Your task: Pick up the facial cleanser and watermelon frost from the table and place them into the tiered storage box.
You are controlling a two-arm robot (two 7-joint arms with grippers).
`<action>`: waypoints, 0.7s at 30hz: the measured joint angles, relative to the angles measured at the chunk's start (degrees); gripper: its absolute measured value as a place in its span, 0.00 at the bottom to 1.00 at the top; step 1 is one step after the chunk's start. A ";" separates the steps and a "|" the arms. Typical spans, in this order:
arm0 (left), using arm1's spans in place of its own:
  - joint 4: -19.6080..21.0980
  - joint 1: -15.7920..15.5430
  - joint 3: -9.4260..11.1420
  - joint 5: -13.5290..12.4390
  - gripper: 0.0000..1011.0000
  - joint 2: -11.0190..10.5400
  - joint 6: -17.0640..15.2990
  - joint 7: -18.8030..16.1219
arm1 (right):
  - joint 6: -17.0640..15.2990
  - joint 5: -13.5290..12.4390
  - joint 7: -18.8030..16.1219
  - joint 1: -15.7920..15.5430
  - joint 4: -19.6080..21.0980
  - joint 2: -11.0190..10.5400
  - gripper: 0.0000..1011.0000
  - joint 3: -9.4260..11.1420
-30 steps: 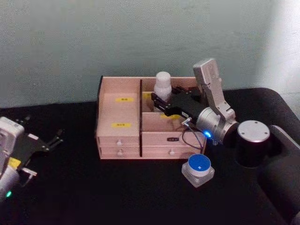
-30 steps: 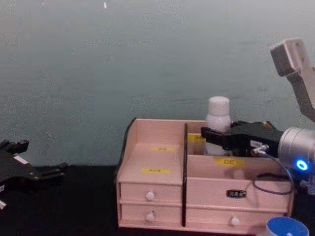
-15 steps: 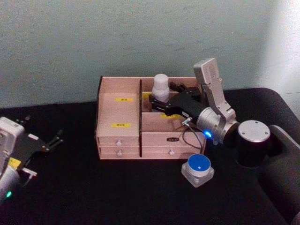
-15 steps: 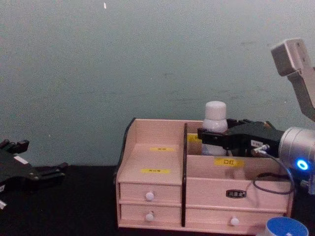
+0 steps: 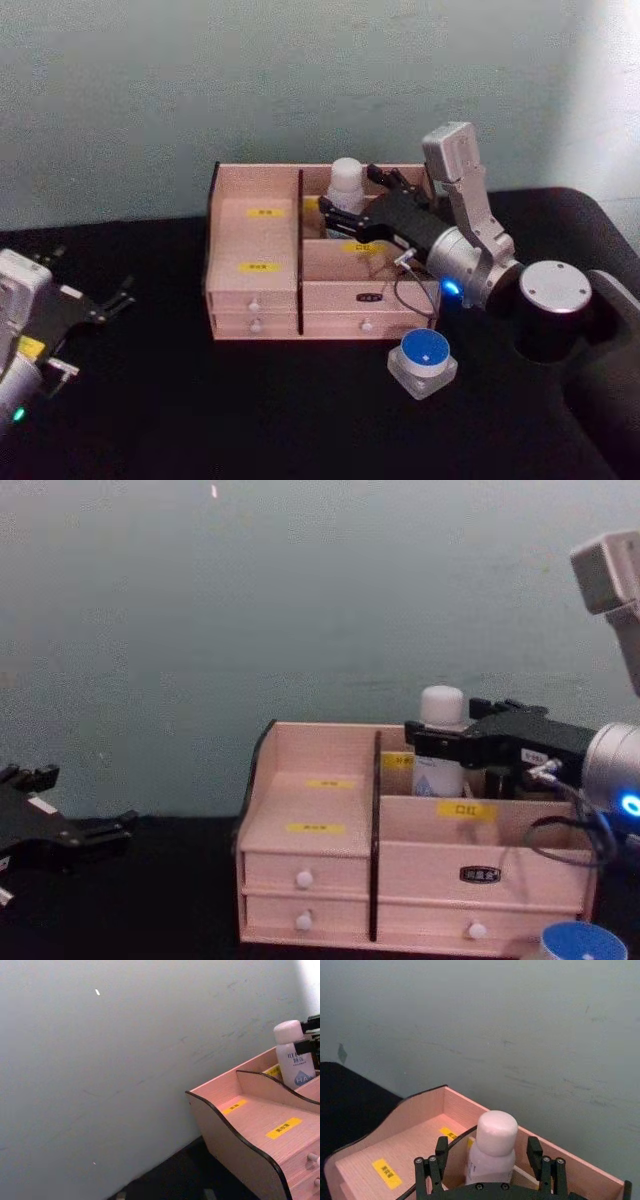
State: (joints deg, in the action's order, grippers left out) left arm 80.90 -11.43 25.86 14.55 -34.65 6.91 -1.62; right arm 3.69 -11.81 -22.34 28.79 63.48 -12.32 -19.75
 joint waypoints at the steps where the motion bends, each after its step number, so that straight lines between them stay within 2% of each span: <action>1: 0.00 0.00 0.00 0.00 0.99 0.00 0.00 0.00 | -0.01 -0.01 -0.04 -0.30 0.56 -0.17 0.99 0.05; 6: 0.00 0.00 0.00 0.00 0.99 0.00 0.00 0.00 | -0.17 -0.68 -0.88 -2.91 5.02 -1.94 0.99 0.52; 10: 0.00 0.00 0.00 0.00 0.99 0.00 0.00 0.00 | -0.40 -1.70 -1.98 -5.79 9.68 -4.16 0.99 1.16; 14: 0.00 0.00 0.00 0.00 0.99 0.00 0.00 0.00 | -0.90 -3.33 -3.26 -10.17 15.99 -7.66 0.99 2.20; 17: 0.00 0.00 0.00 0.00 0.99 0.00 0.00 0.00 | -1.10 -4.11 -3.69 -12.22 18.68 -9.27 0.99 2.66; 21: 0.00 0.00 0.00 0.00 0.99 0.00 0.00 0.00 | -1.64 -5.48 -4.30 -16.62 23.68 -12.57 0.99 3.70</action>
State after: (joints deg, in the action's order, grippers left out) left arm 80.90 -11.43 25.86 14.55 -34.65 6.91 -1.62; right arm 2.05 -17.30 -26.64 12.16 87.15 -24.89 -16.05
